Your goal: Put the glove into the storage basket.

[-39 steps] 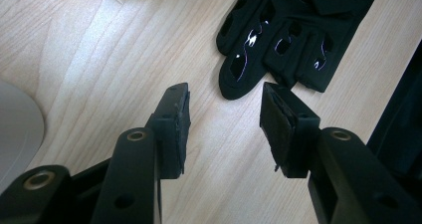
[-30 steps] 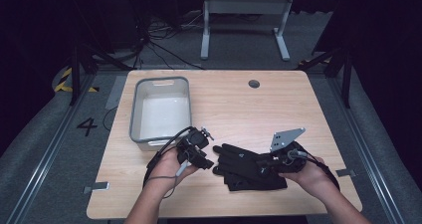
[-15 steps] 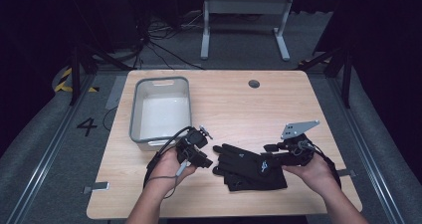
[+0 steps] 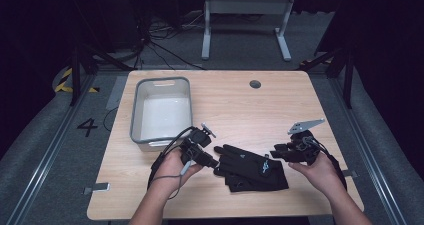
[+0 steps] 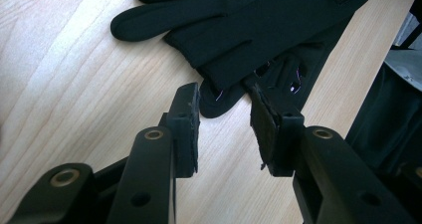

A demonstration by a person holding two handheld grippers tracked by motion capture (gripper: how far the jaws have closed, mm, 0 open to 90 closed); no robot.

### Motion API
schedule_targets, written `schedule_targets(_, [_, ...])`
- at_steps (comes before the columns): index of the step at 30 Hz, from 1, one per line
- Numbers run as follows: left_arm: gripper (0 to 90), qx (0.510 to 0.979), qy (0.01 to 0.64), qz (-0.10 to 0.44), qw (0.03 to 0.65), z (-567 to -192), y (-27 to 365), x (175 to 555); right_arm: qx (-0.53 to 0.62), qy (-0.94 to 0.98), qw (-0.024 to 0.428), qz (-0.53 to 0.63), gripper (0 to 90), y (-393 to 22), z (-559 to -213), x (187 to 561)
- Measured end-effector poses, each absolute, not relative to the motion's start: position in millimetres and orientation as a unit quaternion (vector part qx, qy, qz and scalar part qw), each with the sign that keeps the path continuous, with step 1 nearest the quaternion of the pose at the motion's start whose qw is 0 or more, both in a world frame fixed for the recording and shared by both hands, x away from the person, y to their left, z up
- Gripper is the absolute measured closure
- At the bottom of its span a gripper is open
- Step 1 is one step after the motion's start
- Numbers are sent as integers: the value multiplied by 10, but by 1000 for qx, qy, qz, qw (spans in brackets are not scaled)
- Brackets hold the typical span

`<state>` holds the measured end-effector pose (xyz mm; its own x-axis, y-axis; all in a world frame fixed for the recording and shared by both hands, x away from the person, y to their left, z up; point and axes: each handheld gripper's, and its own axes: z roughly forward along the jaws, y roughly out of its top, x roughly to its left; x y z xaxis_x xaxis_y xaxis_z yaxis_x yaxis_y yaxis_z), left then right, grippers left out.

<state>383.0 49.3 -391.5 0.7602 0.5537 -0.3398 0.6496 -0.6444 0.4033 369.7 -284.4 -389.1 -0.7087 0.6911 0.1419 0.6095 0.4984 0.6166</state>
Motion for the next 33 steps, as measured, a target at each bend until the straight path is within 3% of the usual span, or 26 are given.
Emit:
schedule_targets(6, [617,915,321,-58,236,-3941,449,3811,401,860,58,309,648,-2900,-3950,3724])
schedule_targets(20, [609,921,315,-62,221,-4024,365,3812,410,877,31,249,615,-2824,-4171,3747])
schedule_targets(29, [601,923,312,-65,215,-4063,328,3819,398,892,42,209,623,-2751,-4270,3724])
schedule_targets(33, [591,922,316,-66,213,-4093,316,3833,394,895,44,206,698,-2717,-4290,3706])
